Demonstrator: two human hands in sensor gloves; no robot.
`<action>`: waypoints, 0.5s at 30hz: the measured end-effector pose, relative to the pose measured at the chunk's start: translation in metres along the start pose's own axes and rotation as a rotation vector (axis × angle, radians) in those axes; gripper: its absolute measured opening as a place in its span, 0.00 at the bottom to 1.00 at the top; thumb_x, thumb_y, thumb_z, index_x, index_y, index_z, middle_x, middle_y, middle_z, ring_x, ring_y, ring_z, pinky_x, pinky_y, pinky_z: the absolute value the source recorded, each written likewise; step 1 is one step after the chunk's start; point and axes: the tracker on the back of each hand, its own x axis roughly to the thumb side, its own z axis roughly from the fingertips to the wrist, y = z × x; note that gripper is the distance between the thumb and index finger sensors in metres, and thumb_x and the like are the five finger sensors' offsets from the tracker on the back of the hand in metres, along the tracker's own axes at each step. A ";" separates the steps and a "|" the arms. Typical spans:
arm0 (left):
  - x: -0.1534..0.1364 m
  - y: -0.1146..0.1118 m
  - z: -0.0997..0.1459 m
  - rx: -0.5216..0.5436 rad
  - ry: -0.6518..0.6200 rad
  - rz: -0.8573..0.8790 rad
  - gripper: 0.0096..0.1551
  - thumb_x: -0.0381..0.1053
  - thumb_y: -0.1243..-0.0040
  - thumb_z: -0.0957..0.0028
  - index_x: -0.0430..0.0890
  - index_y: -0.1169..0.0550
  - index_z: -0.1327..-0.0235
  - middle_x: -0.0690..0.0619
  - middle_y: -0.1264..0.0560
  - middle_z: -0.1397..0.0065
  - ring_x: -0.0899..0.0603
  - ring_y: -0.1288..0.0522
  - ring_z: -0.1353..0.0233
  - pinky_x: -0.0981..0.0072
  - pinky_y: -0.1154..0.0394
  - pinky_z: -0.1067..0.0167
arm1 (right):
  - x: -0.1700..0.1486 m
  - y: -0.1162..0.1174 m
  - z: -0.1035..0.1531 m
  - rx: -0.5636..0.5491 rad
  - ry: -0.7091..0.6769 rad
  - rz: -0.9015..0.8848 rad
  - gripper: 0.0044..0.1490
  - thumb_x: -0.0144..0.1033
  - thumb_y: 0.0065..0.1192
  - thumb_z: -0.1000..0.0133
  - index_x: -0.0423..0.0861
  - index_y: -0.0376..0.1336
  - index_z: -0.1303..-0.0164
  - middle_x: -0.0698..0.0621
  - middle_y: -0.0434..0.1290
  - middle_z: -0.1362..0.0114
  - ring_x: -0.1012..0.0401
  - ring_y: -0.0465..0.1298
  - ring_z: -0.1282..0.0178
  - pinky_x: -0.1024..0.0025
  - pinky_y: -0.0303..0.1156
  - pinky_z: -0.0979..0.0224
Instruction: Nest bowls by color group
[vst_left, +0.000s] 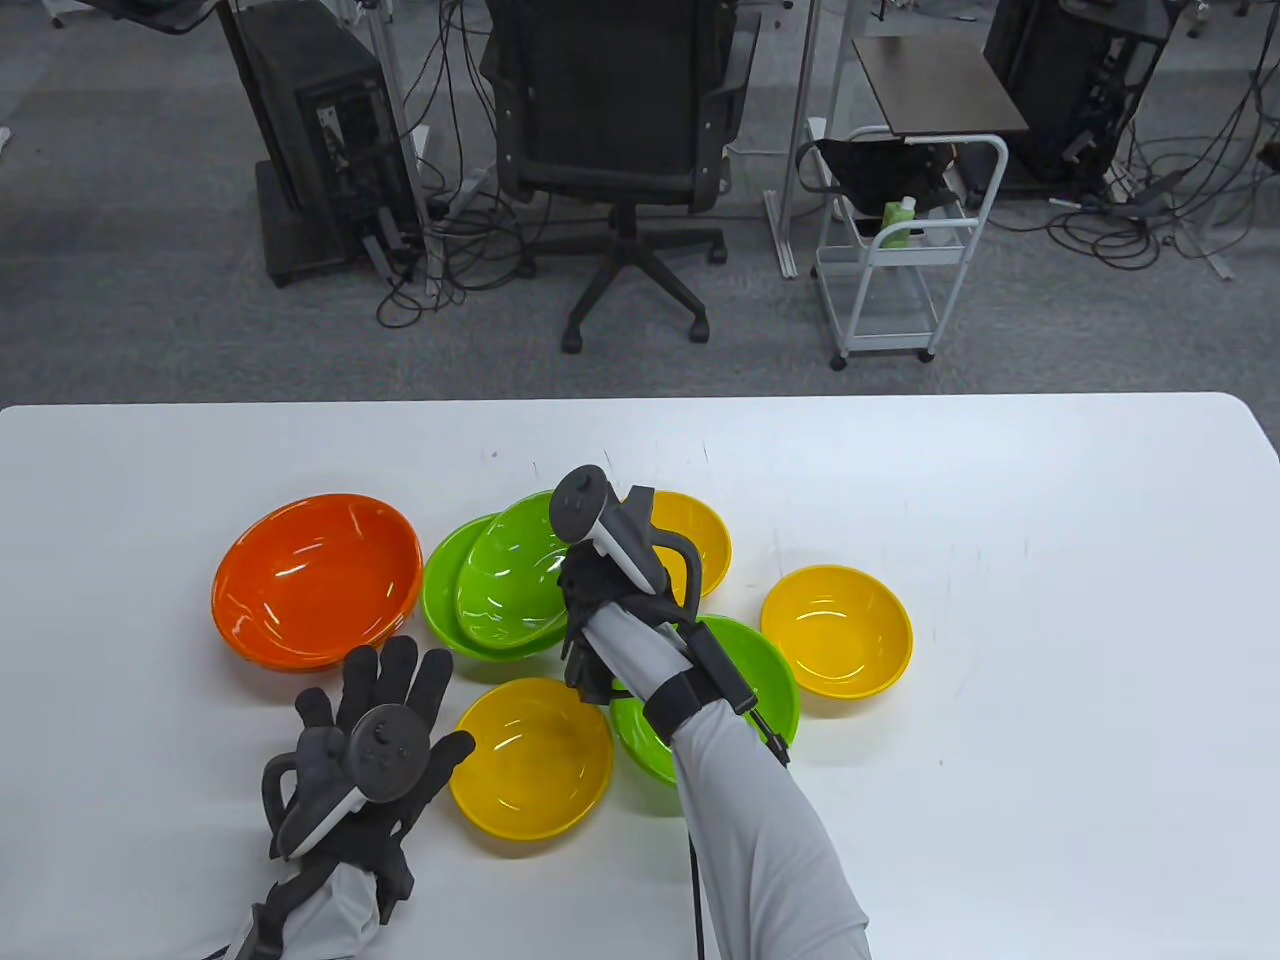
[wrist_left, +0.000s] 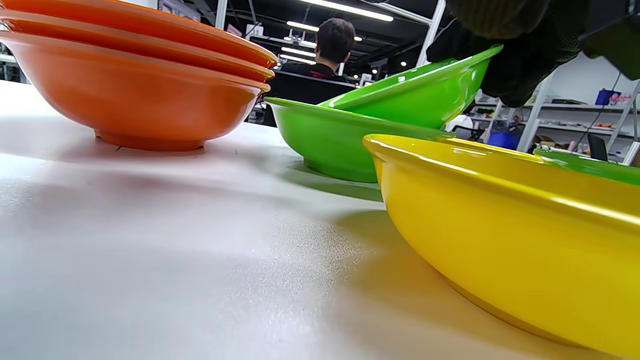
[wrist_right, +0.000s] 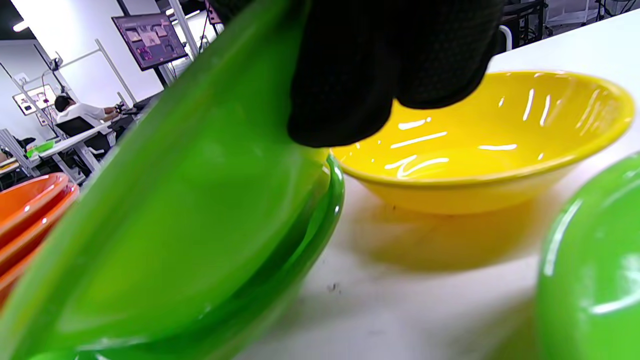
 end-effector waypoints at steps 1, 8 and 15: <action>0.000 0.000 0.000 0.001 0.002 0.000 0.48 0.67 0.47 0.51 0.60 0.48 0.18 0.50 0.57 0.10 0.33 0.59 0.13 0.22 0.59 0.27 | 0.001 0.002 -0.001 0.004 0.001 0.008 0.39 0.28 0.51 0.38 0.41 0.44 0.16 0.33 0.65 0.22 0.57 0.82 0.58 0.53 0.75 0.35; -0.003 0.000 0.000 -0.004 0.015 0.014 0.48 0.67 0.47 0.51 0.60 0.48 0.18 0.50 0.58 0.10 0.33 0.60 0.13 0.22 0.59 0.27 | 0.001 0.012 -0.005 0.026 0.016 0.045 0.40 0.29 0.51 0.37 0.41 0.43 0.16 0.35 0.64 0.21 0.58 0.81 0.55 0.53 0.73 0.33; -0.003 -0.004 -0.003 -0.043 -0.001 0.008 0.48 0.67 0.47 0.51 0.60 0.48 0.17 0.50 0.58 0.10 0.33 0.61 0.13 0.21 0.60 0.28 | 0.005 0.022 -0.002 0.029 0.008 0.317 0.43 0.35 0.51 0.37 0.43 0.40 0.15 0.41 0.69 0.26 0.56 0.80 0.47 0.48 0.70 0.30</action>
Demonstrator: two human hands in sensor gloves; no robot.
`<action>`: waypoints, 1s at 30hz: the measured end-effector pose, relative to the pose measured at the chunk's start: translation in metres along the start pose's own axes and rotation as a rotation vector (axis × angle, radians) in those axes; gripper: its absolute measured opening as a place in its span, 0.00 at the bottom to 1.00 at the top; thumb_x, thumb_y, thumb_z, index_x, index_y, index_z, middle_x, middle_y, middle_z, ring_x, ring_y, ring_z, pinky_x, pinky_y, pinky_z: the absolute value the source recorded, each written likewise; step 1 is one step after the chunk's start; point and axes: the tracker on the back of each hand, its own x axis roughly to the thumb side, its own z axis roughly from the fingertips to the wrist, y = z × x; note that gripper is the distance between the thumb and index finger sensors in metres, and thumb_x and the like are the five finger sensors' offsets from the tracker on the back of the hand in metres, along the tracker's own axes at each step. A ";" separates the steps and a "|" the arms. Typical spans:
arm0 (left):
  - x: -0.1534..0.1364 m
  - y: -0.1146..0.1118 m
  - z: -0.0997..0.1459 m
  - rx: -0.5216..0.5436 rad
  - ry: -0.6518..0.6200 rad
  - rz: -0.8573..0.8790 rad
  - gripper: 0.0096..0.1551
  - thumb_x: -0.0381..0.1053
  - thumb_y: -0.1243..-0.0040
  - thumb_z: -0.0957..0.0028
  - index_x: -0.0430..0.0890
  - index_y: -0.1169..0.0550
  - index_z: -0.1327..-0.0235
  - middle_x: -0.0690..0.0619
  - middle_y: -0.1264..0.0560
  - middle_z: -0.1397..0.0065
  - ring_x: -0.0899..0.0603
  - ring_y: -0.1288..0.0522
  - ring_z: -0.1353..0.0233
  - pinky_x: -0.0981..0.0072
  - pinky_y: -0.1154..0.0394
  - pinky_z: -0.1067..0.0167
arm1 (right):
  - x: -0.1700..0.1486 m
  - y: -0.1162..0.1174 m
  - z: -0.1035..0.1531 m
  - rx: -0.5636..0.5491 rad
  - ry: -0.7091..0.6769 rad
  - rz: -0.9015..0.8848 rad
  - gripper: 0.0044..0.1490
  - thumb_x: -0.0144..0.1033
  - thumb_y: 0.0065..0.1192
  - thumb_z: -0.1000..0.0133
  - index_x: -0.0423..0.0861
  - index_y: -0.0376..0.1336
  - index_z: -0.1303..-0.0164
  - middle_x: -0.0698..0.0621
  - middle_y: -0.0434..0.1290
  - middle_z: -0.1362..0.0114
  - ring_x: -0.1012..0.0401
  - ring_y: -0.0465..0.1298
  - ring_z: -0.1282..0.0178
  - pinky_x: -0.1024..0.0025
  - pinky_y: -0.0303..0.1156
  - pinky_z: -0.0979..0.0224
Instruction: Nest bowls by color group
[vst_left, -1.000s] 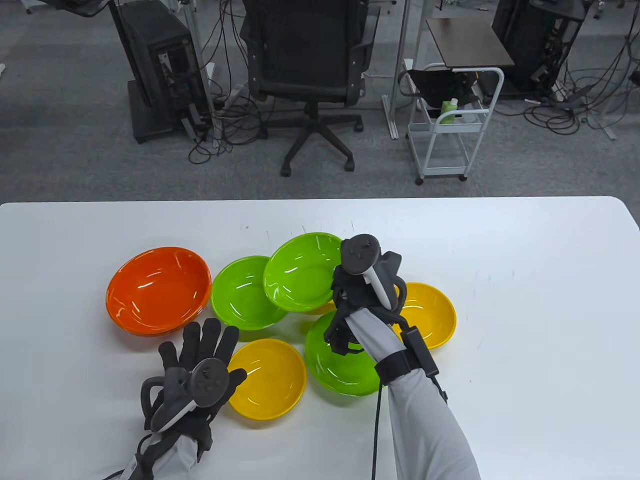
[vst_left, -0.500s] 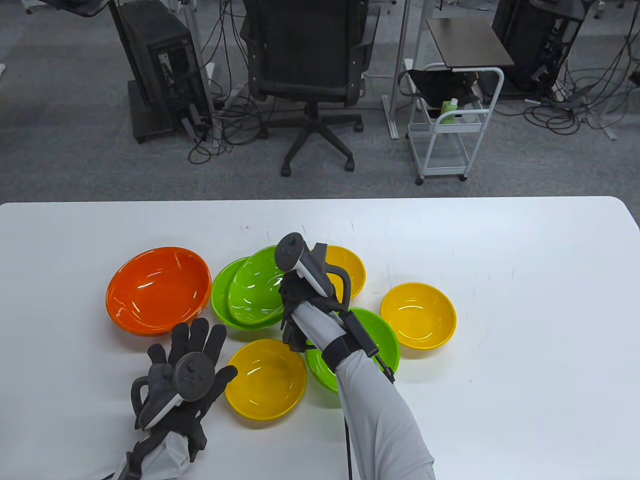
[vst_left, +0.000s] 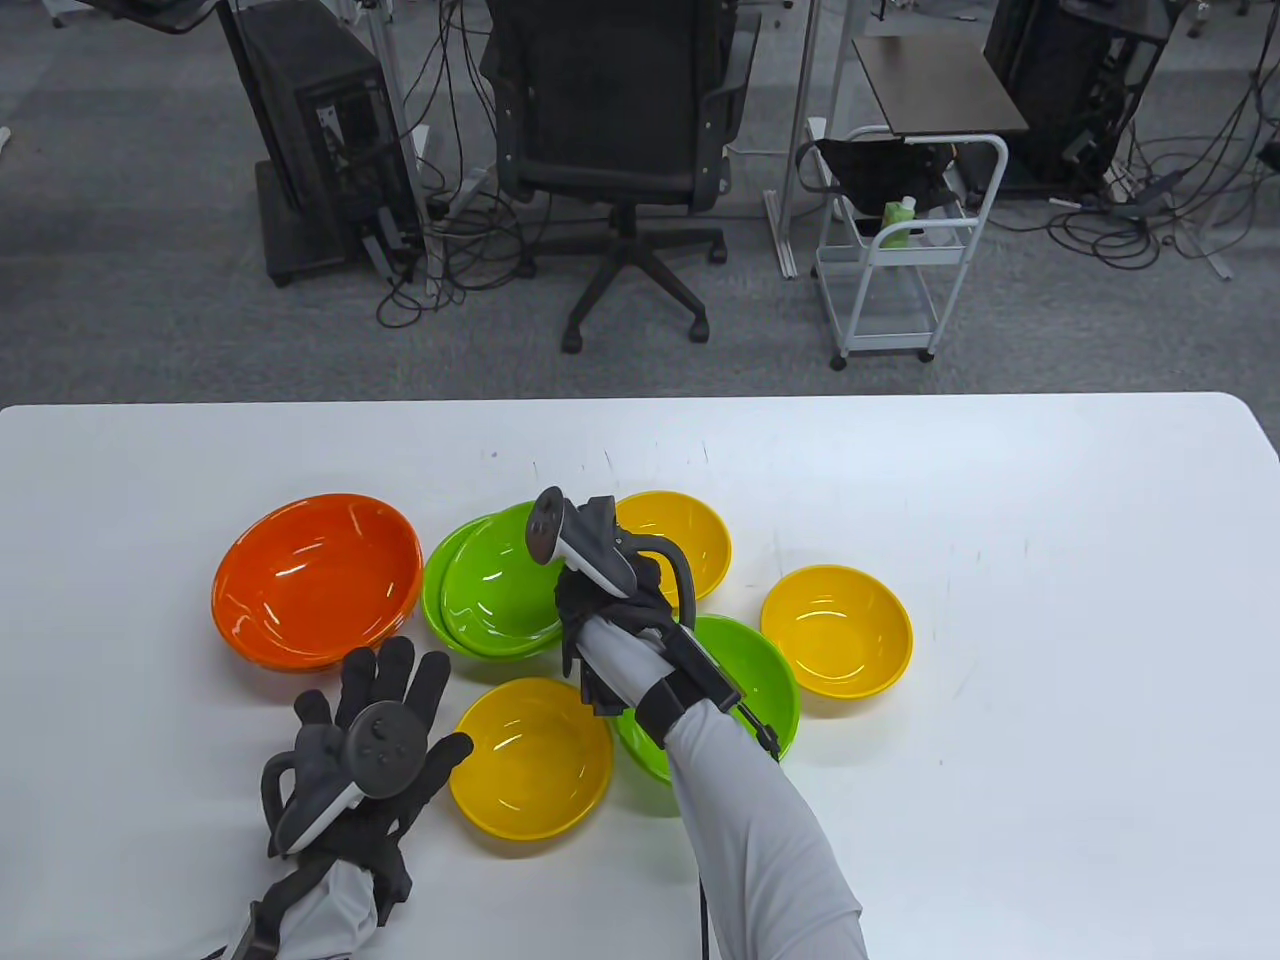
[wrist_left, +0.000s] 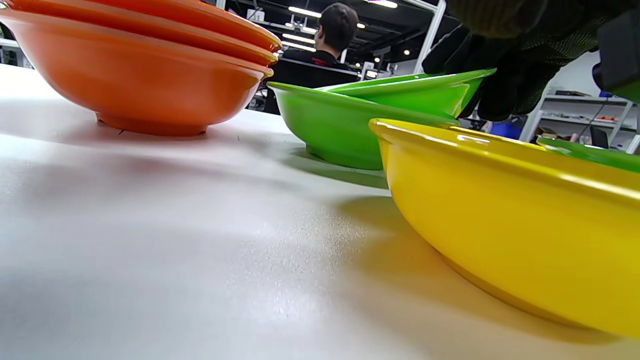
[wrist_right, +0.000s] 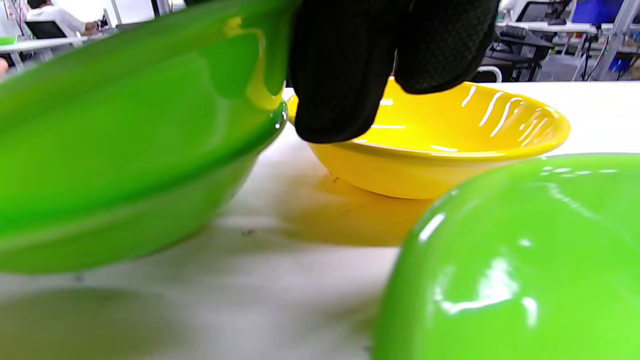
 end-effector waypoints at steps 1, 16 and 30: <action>0.000 0.000 0.000 -0.002 -0.001 -0.001 0.48 0.67 0.47 0.51 0.60 0.48 0.17 0.50 0.58 0.10 0.33 0.61 0.13 0.21 0.60 0.28 | 0.001 0.002 0.000 0.005 -0.002 0.014 0.44 0.35 0.51 0.37 0.43 0.39 0.15 0.41 0.70 0.27 0.56 0.79 0.46 0.48 0.69 0.29; -0.001 -0.002 0.000 -0.017 -0.003 -0.002 0.48 0.67 0.47 0.51 0.60 0.48 0.18 0.50 0.58 0.10 0.33 0.61 0.14 0.21 0.61 0.28 | -0.013 -0.008 0.016 -0.016 -0.067 -0.007 0.47 0.46 0.53 0.39 0.42 0.41 0.14 0.42 0.70 0.27 0.52 0.78 0.40 0.42 0.66 0.26; -0.002 -0.002 0.001 -0.028 0.002 -0.018 0.48 0.67 0.47 0.51 0.60 0.49 0.18 0.50 0.58 0.10 0.33 0.61 0.14 0.21 0.62 0.28 | -0.110 -0.041 0.096 -0.226 -0.110 0.014 0.45 0.50 0.53 0.40 0.53 0.43 0.14 0.42 0.65 0.17 0.45 0.73 0.28 0.38 0.63 0.25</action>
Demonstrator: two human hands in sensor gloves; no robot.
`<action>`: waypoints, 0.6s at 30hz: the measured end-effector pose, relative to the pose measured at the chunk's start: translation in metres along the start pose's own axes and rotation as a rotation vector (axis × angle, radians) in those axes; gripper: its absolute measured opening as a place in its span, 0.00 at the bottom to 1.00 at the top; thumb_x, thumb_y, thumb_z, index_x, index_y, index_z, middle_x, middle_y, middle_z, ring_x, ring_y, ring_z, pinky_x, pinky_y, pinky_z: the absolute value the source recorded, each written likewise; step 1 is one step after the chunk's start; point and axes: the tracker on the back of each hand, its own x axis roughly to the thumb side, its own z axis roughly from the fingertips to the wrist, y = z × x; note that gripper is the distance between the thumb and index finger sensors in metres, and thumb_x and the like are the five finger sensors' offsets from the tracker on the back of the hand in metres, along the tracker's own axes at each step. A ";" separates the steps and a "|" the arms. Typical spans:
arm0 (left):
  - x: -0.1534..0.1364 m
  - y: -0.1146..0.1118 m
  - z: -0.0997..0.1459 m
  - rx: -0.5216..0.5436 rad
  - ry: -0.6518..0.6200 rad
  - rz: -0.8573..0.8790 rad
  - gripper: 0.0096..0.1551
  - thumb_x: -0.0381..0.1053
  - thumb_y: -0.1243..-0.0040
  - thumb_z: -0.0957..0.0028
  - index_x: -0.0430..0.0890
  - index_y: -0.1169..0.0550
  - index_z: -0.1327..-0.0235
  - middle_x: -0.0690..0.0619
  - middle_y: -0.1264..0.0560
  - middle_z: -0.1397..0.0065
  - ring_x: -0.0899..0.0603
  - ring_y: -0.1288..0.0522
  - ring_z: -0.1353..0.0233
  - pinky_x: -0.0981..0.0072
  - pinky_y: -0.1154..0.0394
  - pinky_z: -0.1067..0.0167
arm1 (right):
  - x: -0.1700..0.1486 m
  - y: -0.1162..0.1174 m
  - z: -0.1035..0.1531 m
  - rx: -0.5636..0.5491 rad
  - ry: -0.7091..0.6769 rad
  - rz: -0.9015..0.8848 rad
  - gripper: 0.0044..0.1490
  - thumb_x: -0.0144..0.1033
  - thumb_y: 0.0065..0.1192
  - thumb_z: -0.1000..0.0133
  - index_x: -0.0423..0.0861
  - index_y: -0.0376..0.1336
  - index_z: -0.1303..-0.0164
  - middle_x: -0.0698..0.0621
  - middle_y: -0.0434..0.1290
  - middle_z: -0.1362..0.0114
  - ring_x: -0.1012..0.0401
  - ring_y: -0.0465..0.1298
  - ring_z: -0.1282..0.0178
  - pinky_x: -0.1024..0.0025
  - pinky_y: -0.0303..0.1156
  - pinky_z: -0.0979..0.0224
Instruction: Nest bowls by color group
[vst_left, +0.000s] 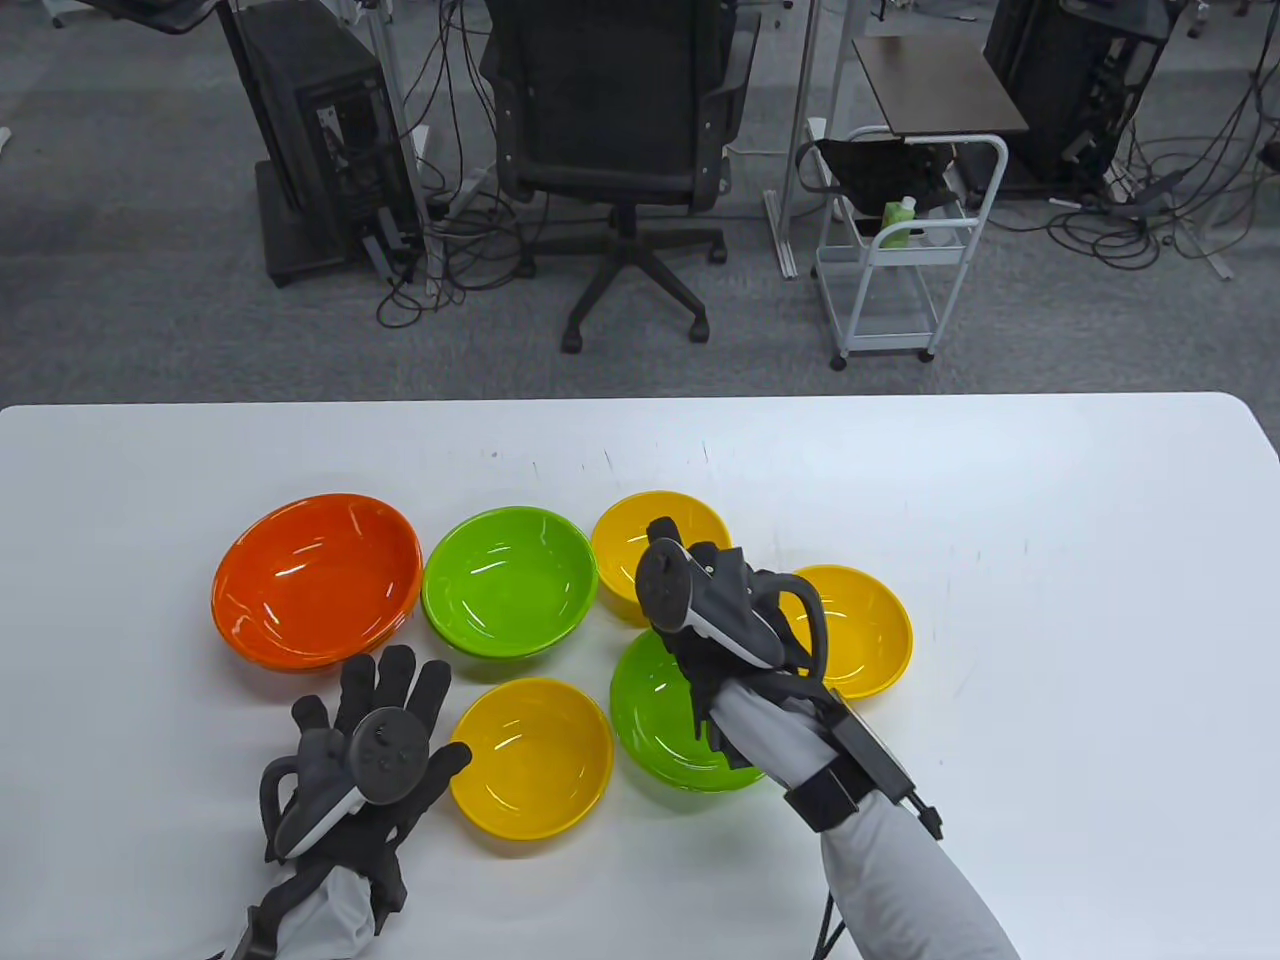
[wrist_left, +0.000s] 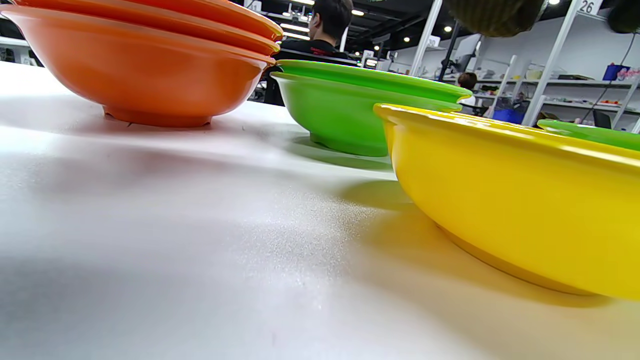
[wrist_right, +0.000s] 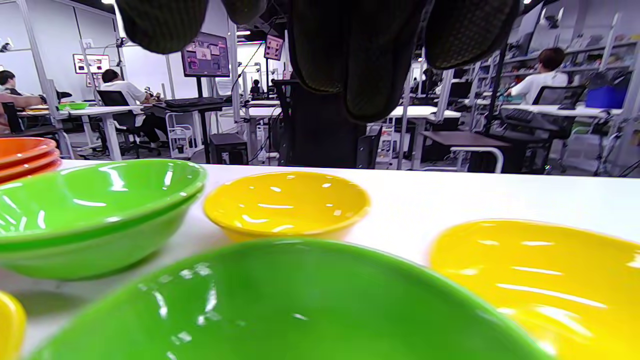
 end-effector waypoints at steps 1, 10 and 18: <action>-0.001 0.000 0.000 -0.004 0.001 0.004 0.48 0.67 0.47 0.51 0.60 0.48 0.18 0.50 0.58 0.10 0.33 0.61 0.14 0.21 0.62 0.28 | -0.008 0.002 0.009 0.007 0.008 0.017 0.45 0.51 0.53 0.40 0.53 0.43 0.14 0.42 0.65 0.17 0.45 0.73 0.29 0.39 0.64 0.25; -0.002 -0.002 -0.001 -0.019 0.003 0.015 0.48 0.67 0.47 0.51 0.60 0.49 0.18 0.50 0.58 0.10 0.33 0.62 0.14 0.21 0.62 0.28 | -0.050 0.041 0.060 0.099 0.109 0.141 0.51 0.54 0.54 0.41 0.50 0.38 0.13 0.42 0.61 0.15 0.50 0.77 0.36 0.44 0.68 0.28; -0.001 -0.004 -0.001 -0.023 -0.015 0.018 0.48 0.68 0.48 0.51 0.60 0.49 0.18 0.50 0.58 0.10 0.33 0.62 0.14 0.21 0.61 0.28 | -0.062 0.080 0.061 0.106 0.117 0.034 0.53 0.51 0.55 0.41 0.46 0.35 0.14 0.40 0.53 0.12 0.52 0.78 0.38 0.46 0.69 0.29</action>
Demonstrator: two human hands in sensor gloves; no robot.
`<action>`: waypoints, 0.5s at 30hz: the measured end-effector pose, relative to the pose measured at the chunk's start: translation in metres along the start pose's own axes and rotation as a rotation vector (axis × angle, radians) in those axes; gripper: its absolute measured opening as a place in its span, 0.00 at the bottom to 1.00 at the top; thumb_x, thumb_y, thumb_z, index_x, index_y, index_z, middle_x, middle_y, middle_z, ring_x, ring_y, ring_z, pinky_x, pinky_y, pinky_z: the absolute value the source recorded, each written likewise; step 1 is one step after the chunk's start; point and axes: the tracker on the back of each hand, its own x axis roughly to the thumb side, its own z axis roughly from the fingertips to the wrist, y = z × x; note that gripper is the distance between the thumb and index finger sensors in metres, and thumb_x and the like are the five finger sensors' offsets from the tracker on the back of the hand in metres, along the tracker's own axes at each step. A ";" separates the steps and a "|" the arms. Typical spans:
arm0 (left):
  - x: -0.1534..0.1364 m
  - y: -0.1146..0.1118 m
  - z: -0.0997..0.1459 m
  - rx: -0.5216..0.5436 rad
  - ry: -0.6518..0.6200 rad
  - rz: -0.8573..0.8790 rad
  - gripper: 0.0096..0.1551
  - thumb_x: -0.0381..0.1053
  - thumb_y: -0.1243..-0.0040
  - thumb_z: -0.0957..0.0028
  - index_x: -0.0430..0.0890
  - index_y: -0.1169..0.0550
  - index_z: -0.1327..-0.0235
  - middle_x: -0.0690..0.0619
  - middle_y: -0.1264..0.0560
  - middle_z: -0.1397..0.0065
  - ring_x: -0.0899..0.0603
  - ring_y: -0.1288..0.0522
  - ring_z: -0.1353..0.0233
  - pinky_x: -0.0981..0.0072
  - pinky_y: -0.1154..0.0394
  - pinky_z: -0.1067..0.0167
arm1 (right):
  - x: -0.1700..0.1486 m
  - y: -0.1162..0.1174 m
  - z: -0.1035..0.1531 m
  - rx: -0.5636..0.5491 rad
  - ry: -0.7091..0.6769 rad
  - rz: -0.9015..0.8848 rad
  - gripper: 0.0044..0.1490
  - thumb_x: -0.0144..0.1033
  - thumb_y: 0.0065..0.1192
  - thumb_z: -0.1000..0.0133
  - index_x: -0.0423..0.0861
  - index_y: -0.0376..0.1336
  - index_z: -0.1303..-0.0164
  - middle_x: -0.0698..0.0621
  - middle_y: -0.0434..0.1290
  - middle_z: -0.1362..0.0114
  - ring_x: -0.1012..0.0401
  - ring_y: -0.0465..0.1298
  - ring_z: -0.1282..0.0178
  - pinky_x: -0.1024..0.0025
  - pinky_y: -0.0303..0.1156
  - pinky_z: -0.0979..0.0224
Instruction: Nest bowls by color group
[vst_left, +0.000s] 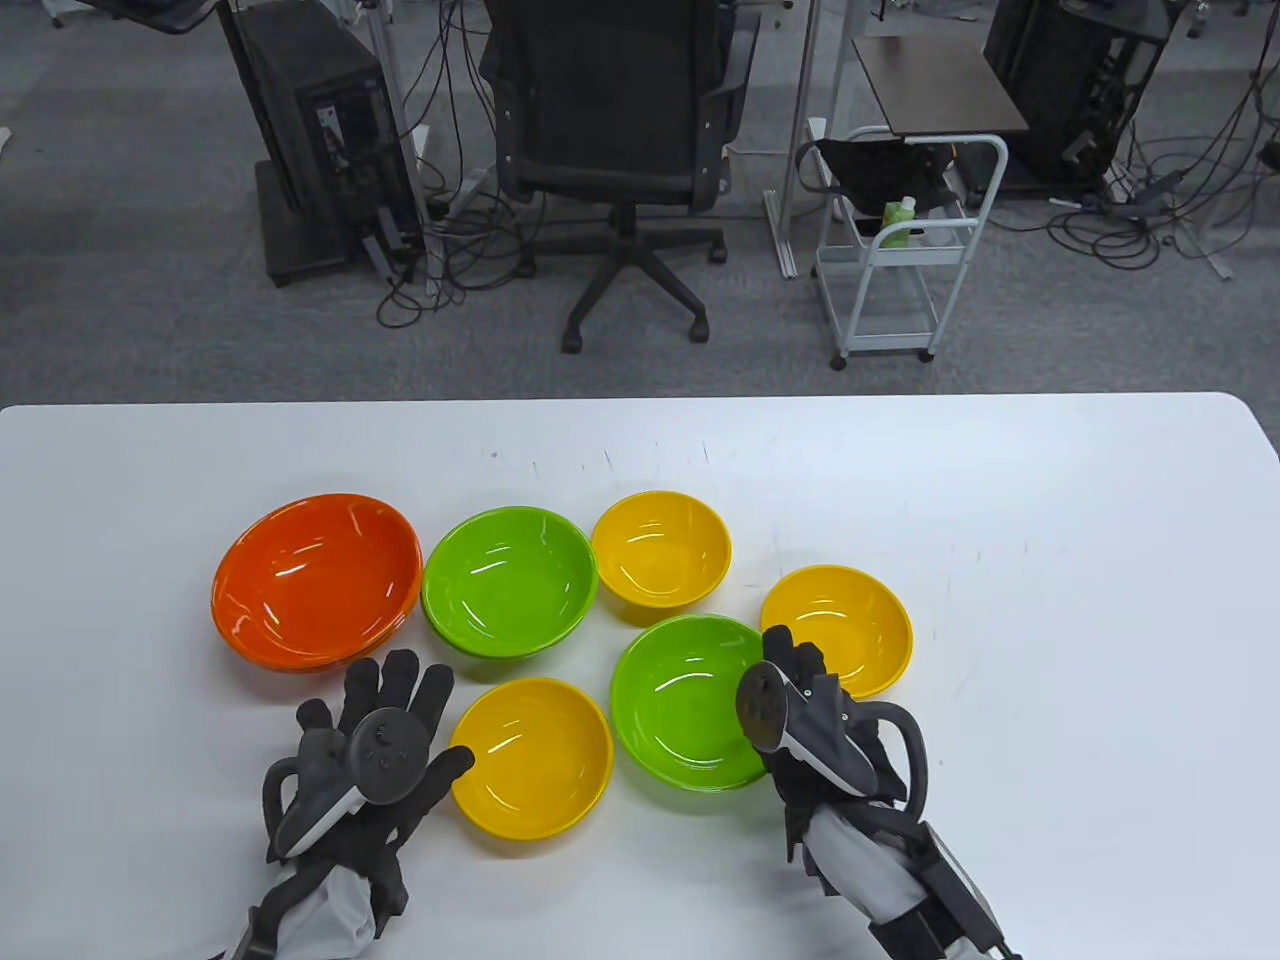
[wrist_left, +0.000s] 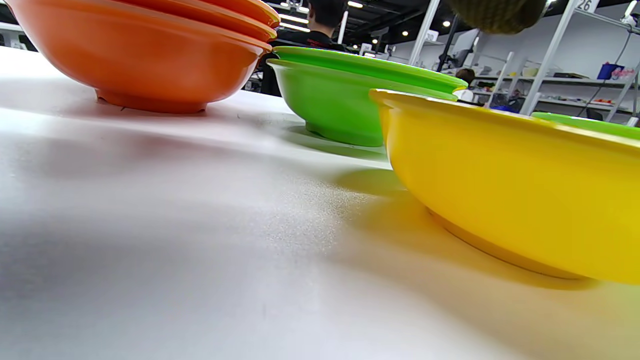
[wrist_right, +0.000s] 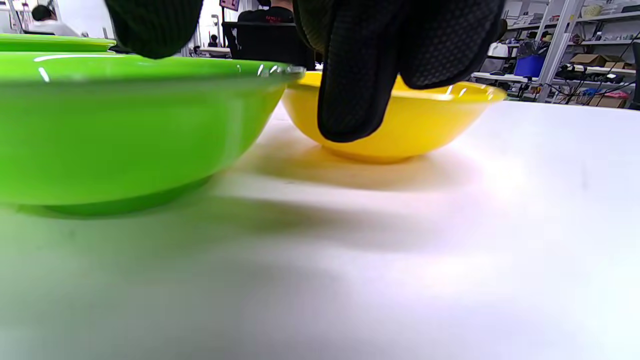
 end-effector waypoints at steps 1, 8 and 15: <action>0.000 0.000 0.000 -0.001 0.001 -0.002 0.48 0.68 0.48 0.51 0.60 0.49 0.18 0.50 0.59 0.10 0.33 0.62 0.14 0.21 0.62 0.28 | 0.000 0.003 -0.001 0.007 -0.002 -0.003 0.53 0.50 0.55 0.41 0.46 0.35 0.15 0.40 0.52 0.12 0.52 0.78 0.39 0.46 0.69 0.29; 0.000 0.001 -0.002 -0.001 -0.005 0.005 0.48 0.68 0.47 0.51 0.60 0.49 0.18 0.50 0.59 0.10 0.33 0.62 0.14 0.21 0.62 0.28 | -0.003 0.016 -0.012 0.098 0.001 -0.079 0.50 0.41 0.58 0.41 0.48 0.36 0.16 0.36 0.48 0.13 0.57 0.79 0.42 0.51 0.71 0.30; 0.003 0.005 0.001 0.024 -0.008 -0.036 0.48 0.67 0.47 0.51 0.61 0.49 0.18 0.52 0.59 0.10 0.33 0.64 0.14 0.21 0.64 0.28 | -0.007 0.018 -0.017 0.101 0.017 -0.219 0.47 0.29 0.59 0.42 0.44 0.40 0.17 0.33 0.49 0.15 0.62 0.79 0.52 0.55 0.74 0.34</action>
